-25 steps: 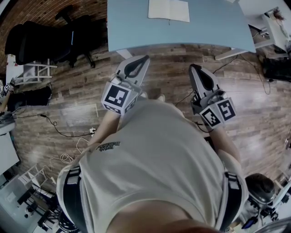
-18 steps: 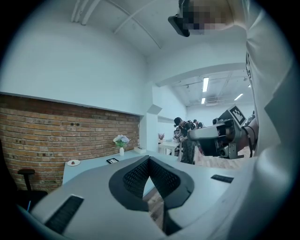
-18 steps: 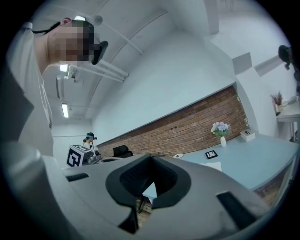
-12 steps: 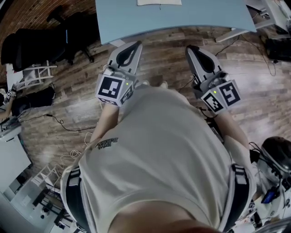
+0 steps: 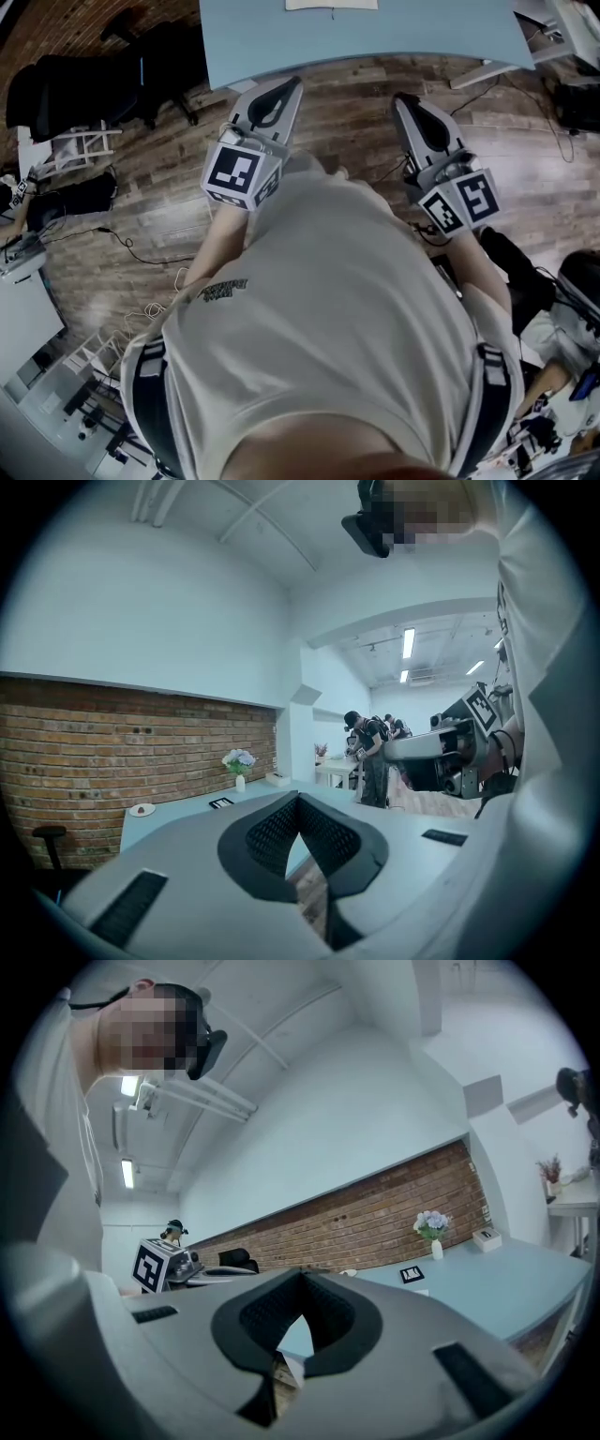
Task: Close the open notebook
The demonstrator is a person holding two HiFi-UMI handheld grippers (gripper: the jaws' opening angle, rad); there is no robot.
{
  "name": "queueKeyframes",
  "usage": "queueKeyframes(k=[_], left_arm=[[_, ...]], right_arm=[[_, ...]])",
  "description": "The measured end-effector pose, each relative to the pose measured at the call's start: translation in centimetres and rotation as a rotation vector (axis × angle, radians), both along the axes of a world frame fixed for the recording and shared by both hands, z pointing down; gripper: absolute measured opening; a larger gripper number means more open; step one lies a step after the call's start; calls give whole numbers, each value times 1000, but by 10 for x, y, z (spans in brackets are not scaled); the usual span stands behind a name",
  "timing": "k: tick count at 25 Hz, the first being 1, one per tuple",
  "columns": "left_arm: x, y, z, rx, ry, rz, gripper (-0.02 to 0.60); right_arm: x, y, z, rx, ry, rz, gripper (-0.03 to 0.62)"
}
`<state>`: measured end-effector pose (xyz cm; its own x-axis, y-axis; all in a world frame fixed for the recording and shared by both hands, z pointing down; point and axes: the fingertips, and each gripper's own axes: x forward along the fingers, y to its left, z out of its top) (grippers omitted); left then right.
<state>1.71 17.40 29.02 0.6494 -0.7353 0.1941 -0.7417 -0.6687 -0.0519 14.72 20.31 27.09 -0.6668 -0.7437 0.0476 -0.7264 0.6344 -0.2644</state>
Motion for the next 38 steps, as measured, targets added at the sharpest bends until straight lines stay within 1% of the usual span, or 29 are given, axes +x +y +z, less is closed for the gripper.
queueKeyframes(k=[7, 15, 22, 26, 32, 38], left_arm=[[-11, -14, 1, -8, 10, -24, 11], [-26, -50, 8, -14, 23, -32, 11], [-38, -83, 18, -44, 30, -26, 11], [-47, -104, 20, -61, 36, -22, 11], [-57, -147, 20, -71, 40, -2, 11], [-73, -186, 20, -73, 45, 14, 11]], right_arm=[[-7, -21, 0, -9, 5, -13, 3], [-25, -56, 5, -25, 18, -30, 3], [-37, -92, 13, -54, 28, -27, 3], [-45, -109, 17, -78, 30, -17, 3], [-54, -150, 21, -107, 40, 9, 3], [-65, -182, 23, -116, 65, 45, 3]])
